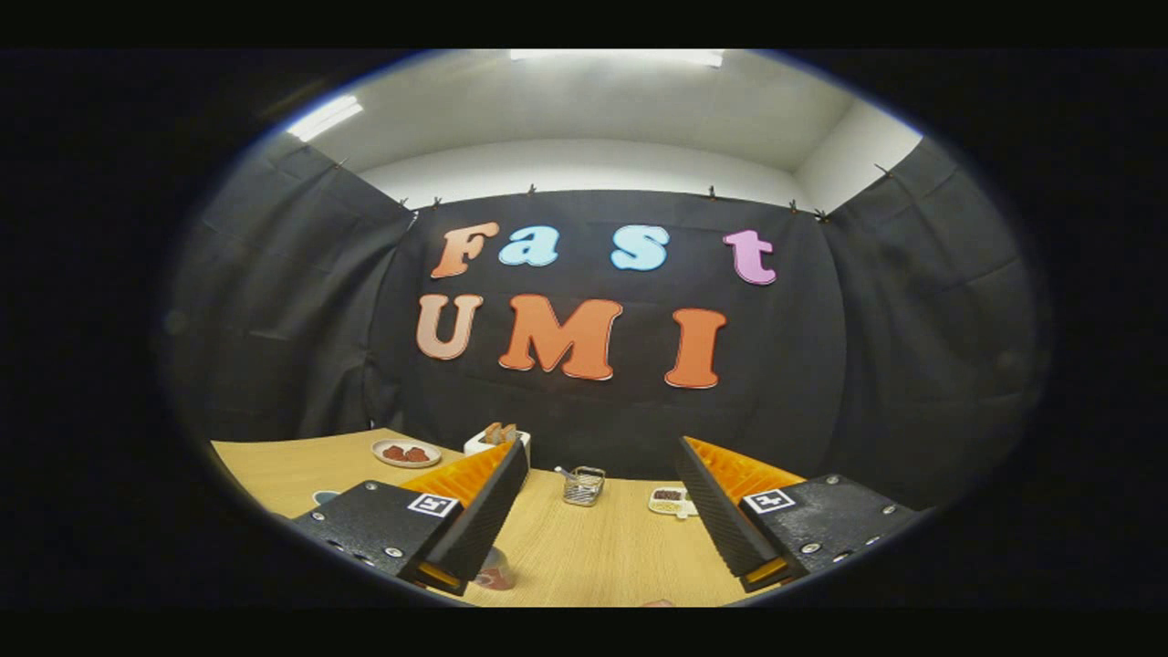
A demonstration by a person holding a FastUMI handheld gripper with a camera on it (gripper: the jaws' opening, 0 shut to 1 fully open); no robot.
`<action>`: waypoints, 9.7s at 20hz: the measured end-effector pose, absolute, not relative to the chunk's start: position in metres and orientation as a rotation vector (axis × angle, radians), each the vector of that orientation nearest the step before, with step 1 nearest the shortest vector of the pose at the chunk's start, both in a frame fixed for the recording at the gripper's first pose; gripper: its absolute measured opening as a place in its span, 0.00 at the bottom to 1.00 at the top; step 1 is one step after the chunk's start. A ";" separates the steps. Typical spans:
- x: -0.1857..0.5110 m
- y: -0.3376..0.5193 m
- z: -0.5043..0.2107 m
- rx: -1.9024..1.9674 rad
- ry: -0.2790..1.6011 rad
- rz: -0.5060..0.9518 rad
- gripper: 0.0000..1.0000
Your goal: Take the bottle from table, then pour the juice into the cup, finally place the bottle on the coaster
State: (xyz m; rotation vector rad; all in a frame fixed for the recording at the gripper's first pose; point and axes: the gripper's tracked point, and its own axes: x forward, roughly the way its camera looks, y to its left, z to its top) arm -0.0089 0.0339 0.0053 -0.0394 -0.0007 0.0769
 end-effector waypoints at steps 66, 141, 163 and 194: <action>-0.022 0.180 -0.258 -0.102 0.427 0.269 0.78; 0.042 0.278 -0.172 -1.774 -0.137 0.221 0.75; 0.057 0.280 -0.139 -1.875 -0.212 0.152 0.75; 0.050 0.298 -0.128 -1.974 -0.336 0.165 0.75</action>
